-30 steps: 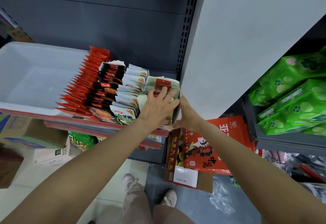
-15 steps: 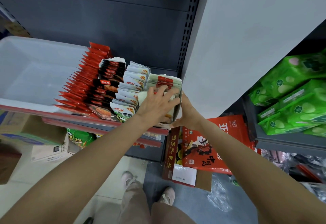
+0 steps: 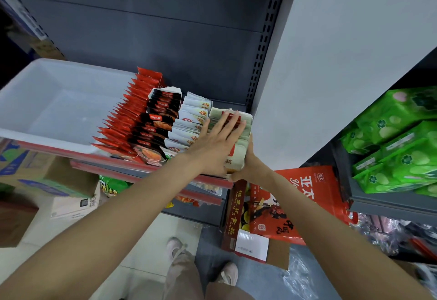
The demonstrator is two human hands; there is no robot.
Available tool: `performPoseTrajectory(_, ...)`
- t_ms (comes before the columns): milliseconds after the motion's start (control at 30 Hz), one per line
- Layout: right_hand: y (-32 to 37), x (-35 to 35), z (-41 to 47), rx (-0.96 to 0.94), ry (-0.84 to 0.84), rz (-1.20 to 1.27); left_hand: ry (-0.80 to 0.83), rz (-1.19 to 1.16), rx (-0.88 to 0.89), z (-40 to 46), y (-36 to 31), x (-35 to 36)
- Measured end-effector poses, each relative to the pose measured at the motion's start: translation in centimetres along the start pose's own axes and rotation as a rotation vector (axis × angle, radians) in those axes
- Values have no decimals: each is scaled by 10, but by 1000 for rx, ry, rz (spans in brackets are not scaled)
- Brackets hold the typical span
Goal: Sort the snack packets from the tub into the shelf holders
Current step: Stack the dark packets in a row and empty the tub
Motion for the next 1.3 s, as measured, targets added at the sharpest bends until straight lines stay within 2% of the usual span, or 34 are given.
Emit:
performPoseTrajectory(67,4,-4,-8,14,-20,63,62,-330,-24,-5,9,-12)
performPoseTrajectory(133,11,-8,-16,2,-115,179,1,-855,-183,-10,19,-22)
performPoseTrajectory(167,17,-8,-18,-5,-150,212,-39,-1052,-273,-10,23,-23)
performPoseTrajectory(200,20,-4,-18,-5,-169,227,-45,-1154,-335,-10,22,-23)
performPoseTrajectory(233,23,1,-19,-4,-180,235,-20,-1180,-362,-9,17,-23)
performPoseTrajectory(333,30,18,-16,-7,-204,259,15,-1046,-342,0,4,-18)
performPoseTrajectory(467,32,10,-18,-27,-233,288,-9,-1234,-338,7,14,-20)
performPoseTrajectory(533,33,2,-17,-50,-259,278,-11,-1110,-267,10,19,-19)
performPoseTrajectory(667,40,10,-13,-99,-269,141,-43,-293,-162,20,13,-13)
performPoseTrajectory(767,42,11,-13,-92,-269,150,-71,-64,-158,22,18,-15)
performPoseTrajectory(900,36,-2,-7,-82,-239,213,-96,6,-172,17,27,-20)
performPoseTrajectory(1033,34,-5,-7,-94,-187,149,-99,-78,-226,9,31,-14)
performPoseTrajectory(1133,43,-15,-9,-84,-124,161,-73,-79,-207,8,36,-20)
performPoseTrajectory(1200,51,-24,-9,-46,-81,192,-64,-157,-199,9,39,-25)
performPoseTrajectory(1300,61,-30,-6,-28,-131,150,-166,-209,-246,12,53,-30)
Point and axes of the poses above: each hand's wrist, its own z-axis towards the middle knuckle, its own x-axis out of the palm, y = z × x, the point moved 1 cm from there along z, towards the middle knuckle, and after that the axes turned 9 degrees about -x, right-handed, at the moved point
